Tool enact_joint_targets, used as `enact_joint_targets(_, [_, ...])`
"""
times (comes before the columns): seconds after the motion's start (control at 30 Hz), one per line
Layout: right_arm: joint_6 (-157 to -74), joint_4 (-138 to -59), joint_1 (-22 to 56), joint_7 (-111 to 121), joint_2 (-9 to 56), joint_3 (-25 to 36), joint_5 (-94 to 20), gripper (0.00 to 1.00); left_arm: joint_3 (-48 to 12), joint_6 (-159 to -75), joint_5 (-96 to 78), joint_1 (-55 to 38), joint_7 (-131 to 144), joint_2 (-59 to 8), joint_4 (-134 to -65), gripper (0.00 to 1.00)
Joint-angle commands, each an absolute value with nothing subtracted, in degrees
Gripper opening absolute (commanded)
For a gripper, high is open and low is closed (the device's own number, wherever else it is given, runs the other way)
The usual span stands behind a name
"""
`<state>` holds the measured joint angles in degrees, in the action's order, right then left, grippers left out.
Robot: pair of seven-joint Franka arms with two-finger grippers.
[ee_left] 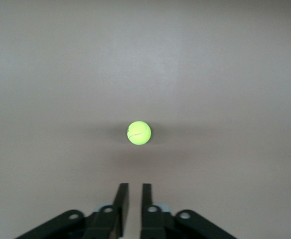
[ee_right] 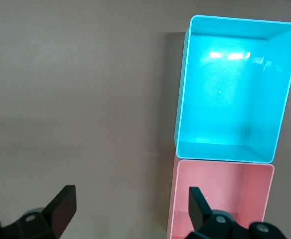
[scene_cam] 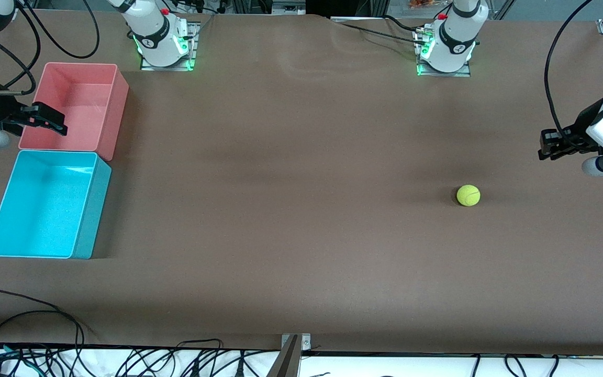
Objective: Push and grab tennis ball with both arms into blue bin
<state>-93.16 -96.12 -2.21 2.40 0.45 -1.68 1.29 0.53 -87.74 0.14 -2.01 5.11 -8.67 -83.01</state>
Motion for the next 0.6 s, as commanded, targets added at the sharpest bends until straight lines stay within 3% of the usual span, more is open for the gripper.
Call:
enact_joint_targets(0.0, [-92.5, -94.7, -2.9, 3.1, 0.9, -2.1, 0.3, 1.00, 0.4, -87.3, 1.5, -1.8, 12.4, -8.2, -83.8, 0.00])
enact_joint_targets(0.57, [-92.5, -94.7, -2.9, 3.1, 0.9, -2.1, 0.3, 1.00, 0.7, -87.5, 1.6, 2.2, 34.6, -11.1, -84.4, 0.00])
